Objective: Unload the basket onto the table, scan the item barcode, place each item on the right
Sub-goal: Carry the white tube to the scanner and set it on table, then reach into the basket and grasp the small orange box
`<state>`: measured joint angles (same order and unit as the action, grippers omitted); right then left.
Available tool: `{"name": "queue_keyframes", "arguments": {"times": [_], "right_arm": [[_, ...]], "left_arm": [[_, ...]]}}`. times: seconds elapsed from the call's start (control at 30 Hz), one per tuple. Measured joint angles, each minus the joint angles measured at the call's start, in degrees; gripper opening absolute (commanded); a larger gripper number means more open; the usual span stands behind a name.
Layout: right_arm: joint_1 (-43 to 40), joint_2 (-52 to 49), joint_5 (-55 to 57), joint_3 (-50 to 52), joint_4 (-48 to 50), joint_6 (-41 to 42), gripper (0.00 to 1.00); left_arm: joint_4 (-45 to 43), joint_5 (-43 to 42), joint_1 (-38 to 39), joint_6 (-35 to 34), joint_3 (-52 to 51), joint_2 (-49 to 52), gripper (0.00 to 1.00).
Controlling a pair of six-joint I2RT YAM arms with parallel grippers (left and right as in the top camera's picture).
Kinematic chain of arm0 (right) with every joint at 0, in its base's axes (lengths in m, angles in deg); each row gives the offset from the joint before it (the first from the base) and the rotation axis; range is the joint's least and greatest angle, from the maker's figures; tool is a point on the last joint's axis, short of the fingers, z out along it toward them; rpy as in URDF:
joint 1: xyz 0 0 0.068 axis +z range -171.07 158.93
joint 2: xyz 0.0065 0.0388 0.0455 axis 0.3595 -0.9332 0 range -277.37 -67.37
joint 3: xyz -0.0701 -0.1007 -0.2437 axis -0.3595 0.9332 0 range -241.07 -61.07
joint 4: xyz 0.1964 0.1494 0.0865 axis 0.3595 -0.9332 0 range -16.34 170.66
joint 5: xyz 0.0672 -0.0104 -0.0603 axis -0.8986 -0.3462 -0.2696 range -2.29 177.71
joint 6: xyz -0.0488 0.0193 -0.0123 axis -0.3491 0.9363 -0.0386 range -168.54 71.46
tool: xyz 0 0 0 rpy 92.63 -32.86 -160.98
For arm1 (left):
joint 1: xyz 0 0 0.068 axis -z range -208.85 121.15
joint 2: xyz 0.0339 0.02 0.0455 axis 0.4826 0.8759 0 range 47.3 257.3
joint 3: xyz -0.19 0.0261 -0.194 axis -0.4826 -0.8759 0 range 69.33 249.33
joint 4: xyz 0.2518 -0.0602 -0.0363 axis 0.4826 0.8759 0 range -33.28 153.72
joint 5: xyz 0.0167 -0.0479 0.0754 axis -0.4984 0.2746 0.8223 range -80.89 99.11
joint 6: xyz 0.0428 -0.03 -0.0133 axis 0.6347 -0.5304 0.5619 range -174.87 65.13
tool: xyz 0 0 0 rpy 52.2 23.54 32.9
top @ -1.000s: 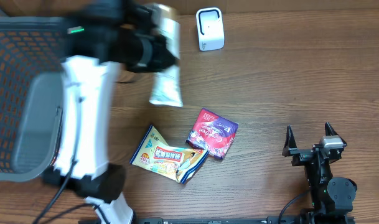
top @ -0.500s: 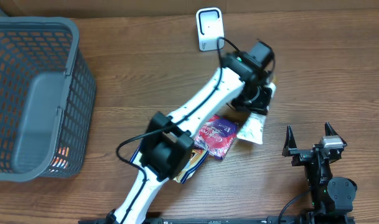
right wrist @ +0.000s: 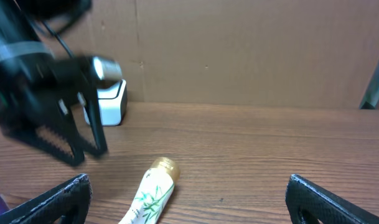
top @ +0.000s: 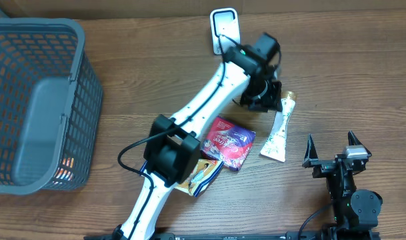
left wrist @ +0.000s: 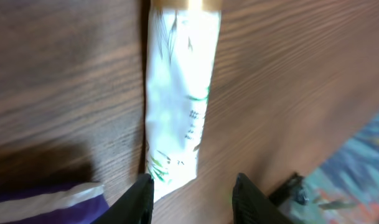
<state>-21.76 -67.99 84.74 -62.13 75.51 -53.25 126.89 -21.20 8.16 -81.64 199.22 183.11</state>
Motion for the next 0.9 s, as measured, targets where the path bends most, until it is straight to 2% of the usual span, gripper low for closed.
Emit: {"name": "queue_keyframes", "arguments": {"times": [0.1, 0.3, 0.33, 0.4, 0.5, 0.63, 0.8, 0.9], "right_arm": [[0.0, 0.0, 0.0, 0.0, 0.0, 0.0, 1.0], [0.0, 0.0, 0.0, 0.0, 0.0, 0.0, 1.0], [0.0, 0.0, 0.0, 0.0, 0.0, 0.0, 1.0], [0.0, 0.0, 0.0, 0.0, 0.0, 0.0, 1.0], [0.0, 0.0, 0.0, 0.0, 0.0, 0.0, 1.0], [0.0, 0.0, 0.0, 0.0, 0.0, 0.0, 1.0], [0.0, 0.0, 0.0, 0.0, 0.0, 0.0, 1.0], [0.0, 0.0, 0.0, 0.0, 0.0, 0.0, 1.0]], "left_arm": [[6.0, -4.1, -3.2, 2.8, 9.4, 0.2, 0.39], [19.8, -6.7, -10.2, 7.5, 35.1, 0.0, 0.59], [22.6, -6.4, -11.6, 7.7, 41.3, 0.0, 0.7], [25.2, -5.3, -14.1, 8.5, 47.2, -1.6, 0.79], [26.3, -3.8, -19.3, 9.0, 48.2, -7.0, 0.83], [26.4, -2.8, -31.4, 9.3, 48.5, -14.3, 0.91], [26.4, -1.2, -49.4, 9.4, 48.5, -21.3, 0.93], [26.4, 0.6, -57.8, 9.9, 47.0, -24.7, 0.95]]}}
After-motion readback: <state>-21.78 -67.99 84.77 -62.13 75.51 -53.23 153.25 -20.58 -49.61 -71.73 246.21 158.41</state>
